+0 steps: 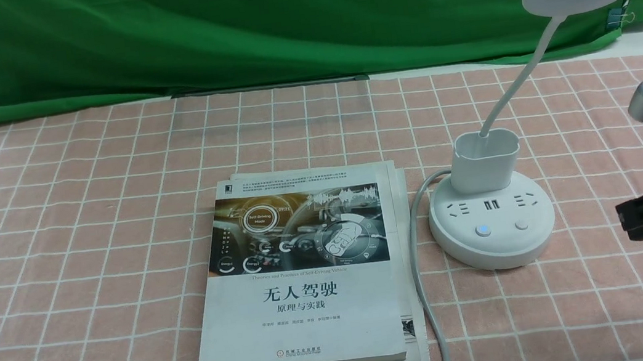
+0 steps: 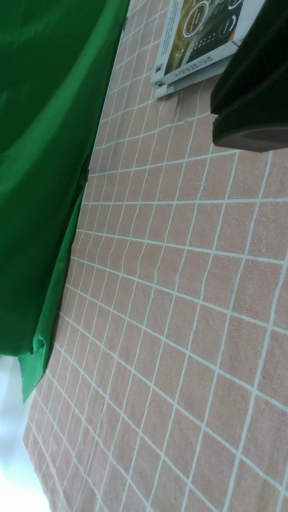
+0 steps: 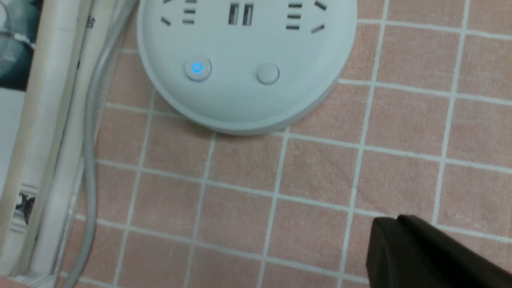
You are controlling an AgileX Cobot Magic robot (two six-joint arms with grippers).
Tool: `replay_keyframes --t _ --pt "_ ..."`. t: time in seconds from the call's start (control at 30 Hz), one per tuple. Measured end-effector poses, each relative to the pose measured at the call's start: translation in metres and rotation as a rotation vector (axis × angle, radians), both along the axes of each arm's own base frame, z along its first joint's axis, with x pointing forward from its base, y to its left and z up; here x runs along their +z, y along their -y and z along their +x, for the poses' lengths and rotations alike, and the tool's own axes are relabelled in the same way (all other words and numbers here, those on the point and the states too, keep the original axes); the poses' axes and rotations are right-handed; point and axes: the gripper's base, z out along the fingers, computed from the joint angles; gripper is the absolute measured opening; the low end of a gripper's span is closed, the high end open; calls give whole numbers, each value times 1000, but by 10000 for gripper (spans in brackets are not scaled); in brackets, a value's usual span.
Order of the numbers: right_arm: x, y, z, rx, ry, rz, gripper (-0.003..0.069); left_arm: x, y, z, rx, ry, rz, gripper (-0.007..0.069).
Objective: Turn on the table lamp on the pink coffee tablecloth with your hand.
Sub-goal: 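Press the button on the base of the white desk lamp with the right gripper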
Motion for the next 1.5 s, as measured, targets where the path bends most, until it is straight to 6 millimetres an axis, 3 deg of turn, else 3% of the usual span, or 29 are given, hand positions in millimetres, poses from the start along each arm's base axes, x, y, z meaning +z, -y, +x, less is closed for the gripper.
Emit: replay_keyframes --t 0.13,0.33,0.47,0.63,0.83,1.5 --pt "5 -6 11 19 15 3 31 0 0 0 0 0 0 19" --pt "7 -31 45 80 48 9 31 0 0 0 0 0 0 19" --pt "-7 -50 66 126 10 4 31 0 0 0 0 0 0 19" --pt "-31 -66 74 164 -40 -8 31 0 0 0 0 0 0 19" --pt "-47 -68 78 165 -87 -17 31 0 0 0 0 0 0 19" --pt "-67 -67 95 137 -34 -41 31 0 0 0 0 0 0 19"
